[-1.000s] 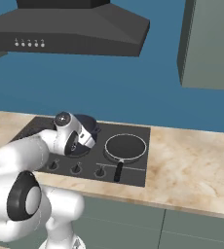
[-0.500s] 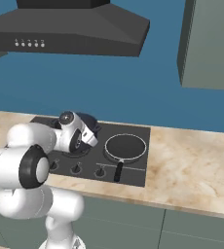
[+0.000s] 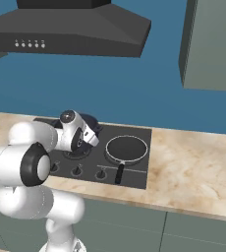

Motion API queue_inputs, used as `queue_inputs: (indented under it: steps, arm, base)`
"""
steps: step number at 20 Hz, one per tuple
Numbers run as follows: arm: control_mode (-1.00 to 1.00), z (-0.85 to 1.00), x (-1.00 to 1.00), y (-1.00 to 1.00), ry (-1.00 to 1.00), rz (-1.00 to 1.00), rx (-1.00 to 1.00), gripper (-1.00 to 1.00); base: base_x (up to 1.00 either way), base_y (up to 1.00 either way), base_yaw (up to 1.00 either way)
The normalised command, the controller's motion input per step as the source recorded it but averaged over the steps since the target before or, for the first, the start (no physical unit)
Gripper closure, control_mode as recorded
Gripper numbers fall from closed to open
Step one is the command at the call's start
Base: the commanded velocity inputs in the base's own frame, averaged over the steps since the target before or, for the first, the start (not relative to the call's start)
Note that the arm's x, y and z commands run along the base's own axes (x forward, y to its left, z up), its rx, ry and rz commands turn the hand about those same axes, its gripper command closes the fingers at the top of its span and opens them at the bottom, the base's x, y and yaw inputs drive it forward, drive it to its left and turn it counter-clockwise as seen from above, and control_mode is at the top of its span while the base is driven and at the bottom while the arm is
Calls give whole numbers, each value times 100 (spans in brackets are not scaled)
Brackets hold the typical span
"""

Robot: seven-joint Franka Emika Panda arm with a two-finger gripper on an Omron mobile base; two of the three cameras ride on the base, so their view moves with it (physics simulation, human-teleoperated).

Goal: Move the pot and pan from the stove into the sink.

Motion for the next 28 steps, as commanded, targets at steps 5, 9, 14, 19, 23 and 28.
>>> queue_inputs:
  steps: [5, 9, 14, 19, 23, 28]
  arm:
    - [-100, 39, -8, -1, -3, 0, 2, 100]
    - [-100, 62, -28, -6, -5, 5, 4, 100]
    - [-100, 69, -39, -5, -1, 8, 5, 100]
    - [-100, 67, -46, -1, 0, 11, 1, 100]
    - [-100, 54, -68, 0, -4, 12, 0, 100]
    - [-100, 38, -84, 0, -12, 12, -2, 100]
  base:
    - [0, 0, 0]
    - [0, 0, 0]
    - [0, 0, 0]
    - [0, 0, 0]
    - [0, 0, 0]
    - [0, 0, 0]
